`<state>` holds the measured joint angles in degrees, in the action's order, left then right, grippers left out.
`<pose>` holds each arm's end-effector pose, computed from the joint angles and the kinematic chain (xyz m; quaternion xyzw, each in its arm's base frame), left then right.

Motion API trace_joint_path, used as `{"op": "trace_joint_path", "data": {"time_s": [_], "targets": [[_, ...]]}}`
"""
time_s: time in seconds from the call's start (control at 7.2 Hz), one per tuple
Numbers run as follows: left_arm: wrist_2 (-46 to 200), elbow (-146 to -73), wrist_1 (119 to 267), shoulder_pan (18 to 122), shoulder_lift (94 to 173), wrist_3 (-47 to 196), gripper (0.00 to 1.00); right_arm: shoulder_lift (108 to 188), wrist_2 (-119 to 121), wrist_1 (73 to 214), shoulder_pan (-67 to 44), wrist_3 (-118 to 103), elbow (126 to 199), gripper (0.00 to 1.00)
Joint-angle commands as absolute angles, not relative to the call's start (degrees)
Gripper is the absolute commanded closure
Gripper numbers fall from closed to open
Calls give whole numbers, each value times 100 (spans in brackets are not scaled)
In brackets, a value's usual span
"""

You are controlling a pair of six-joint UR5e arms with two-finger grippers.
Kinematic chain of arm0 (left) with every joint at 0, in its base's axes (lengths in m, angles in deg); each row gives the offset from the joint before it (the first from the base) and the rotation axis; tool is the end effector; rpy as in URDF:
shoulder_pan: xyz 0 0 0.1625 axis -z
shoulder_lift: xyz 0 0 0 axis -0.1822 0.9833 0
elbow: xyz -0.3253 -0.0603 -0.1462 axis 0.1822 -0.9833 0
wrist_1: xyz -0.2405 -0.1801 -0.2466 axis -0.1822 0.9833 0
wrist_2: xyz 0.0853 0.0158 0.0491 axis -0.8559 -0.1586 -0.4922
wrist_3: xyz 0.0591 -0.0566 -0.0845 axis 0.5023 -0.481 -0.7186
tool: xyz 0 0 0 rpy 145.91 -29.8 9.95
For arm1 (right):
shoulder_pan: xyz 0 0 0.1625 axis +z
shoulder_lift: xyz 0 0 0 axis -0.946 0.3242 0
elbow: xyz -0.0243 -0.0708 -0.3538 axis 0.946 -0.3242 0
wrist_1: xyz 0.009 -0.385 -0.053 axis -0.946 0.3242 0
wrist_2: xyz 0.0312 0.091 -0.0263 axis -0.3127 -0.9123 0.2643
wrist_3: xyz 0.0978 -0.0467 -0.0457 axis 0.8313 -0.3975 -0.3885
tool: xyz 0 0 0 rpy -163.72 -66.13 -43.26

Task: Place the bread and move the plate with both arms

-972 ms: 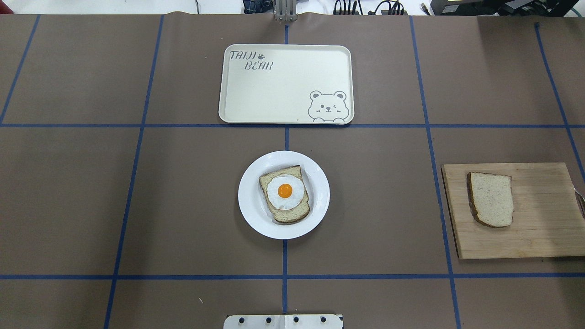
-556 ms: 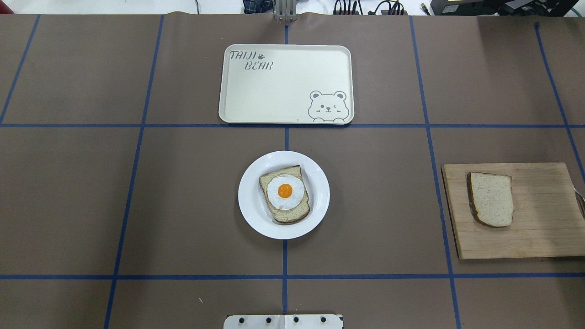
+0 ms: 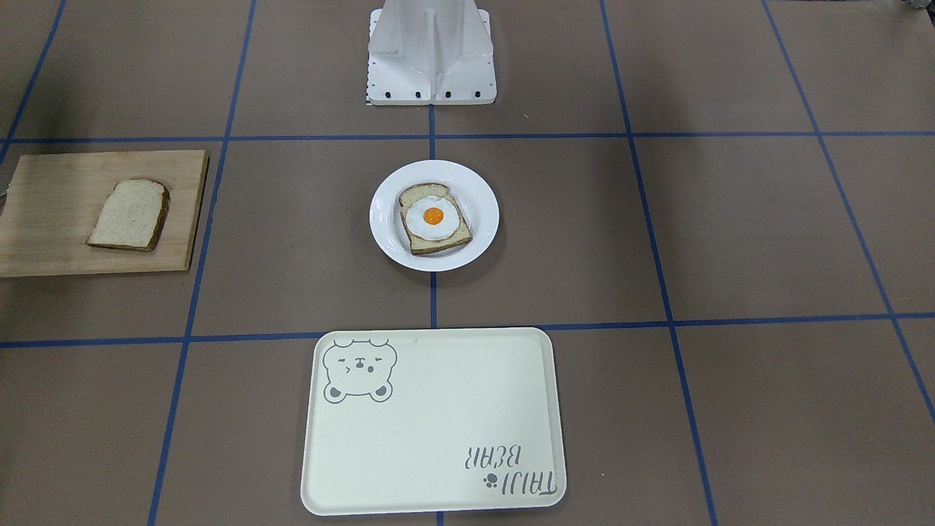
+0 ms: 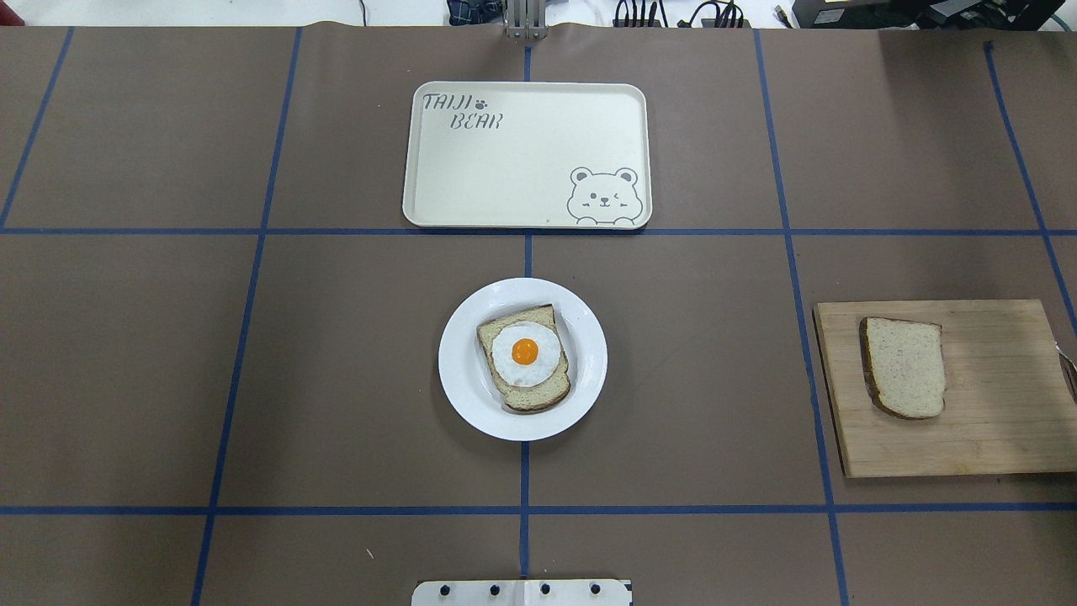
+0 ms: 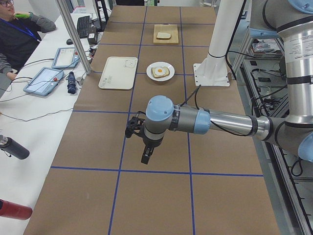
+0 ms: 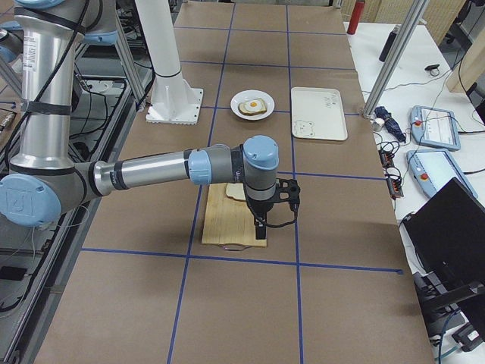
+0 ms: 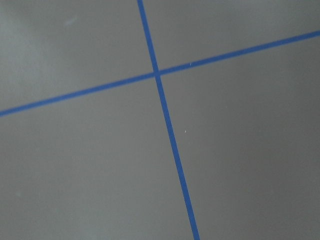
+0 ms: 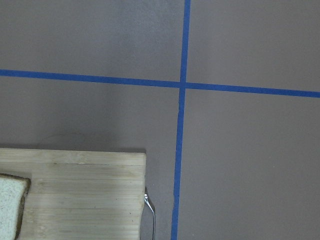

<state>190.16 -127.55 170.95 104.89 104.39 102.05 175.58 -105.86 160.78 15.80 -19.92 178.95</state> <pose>-0.0826 -0.4121 0.5178 0.1625 0.3561 0.1100 0.9136 0.0354 -0.4232 0.5241 0.0391 -0.3411 -0.0157 0.9391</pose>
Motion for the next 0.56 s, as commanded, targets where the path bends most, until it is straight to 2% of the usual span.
{"op": "trace_joint_path", "data": {"time_s": [0.0, 0.42], "targets": [[19020, -12647, 17377, 10489, 10654, 10226, 2, 17569, -10632, 15332, 1576, -2005, 17817, 0], [19020, -12613, 17737, 10498, 10593, 10226, 2, 17657, -11362, 14163, 955, 6, 17694, 0]]}}
